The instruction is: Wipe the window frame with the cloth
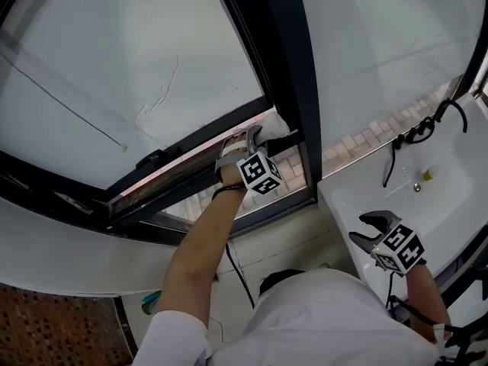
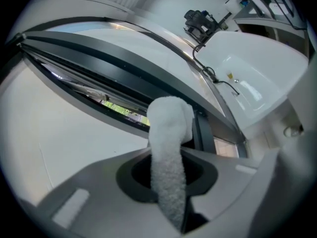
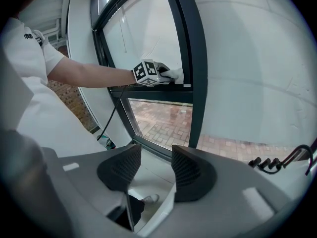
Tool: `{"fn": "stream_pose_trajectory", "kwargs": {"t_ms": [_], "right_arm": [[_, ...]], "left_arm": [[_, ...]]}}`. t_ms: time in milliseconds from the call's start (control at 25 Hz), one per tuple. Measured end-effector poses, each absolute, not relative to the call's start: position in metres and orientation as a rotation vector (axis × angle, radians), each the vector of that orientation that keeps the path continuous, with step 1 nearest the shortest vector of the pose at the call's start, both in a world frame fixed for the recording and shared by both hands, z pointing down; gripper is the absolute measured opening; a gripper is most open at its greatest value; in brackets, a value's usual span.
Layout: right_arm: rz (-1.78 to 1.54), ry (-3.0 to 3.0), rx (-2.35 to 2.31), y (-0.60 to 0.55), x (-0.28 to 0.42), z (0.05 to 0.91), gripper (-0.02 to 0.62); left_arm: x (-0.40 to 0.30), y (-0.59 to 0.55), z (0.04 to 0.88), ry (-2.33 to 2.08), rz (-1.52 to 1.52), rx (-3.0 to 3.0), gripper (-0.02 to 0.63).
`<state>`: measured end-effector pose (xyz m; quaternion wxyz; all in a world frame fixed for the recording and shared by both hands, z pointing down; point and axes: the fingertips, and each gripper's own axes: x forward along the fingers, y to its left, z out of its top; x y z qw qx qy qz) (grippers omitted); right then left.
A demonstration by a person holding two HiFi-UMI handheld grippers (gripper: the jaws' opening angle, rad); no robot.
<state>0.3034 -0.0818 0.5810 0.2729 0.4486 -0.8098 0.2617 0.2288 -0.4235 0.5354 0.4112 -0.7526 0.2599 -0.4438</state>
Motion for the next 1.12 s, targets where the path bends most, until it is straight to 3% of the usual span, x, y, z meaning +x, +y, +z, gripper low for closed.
{"fn": "stream_pose_trajectory", "kwargs": {"t_ms": [1120], "right_arm": [[0.718,-2.286,1.084,-0.098,0.275,0.599,0.195]], "left_arm": [[0.231,-0.341,0.555,0.496,-1.101,-1.832,0.095]]}}
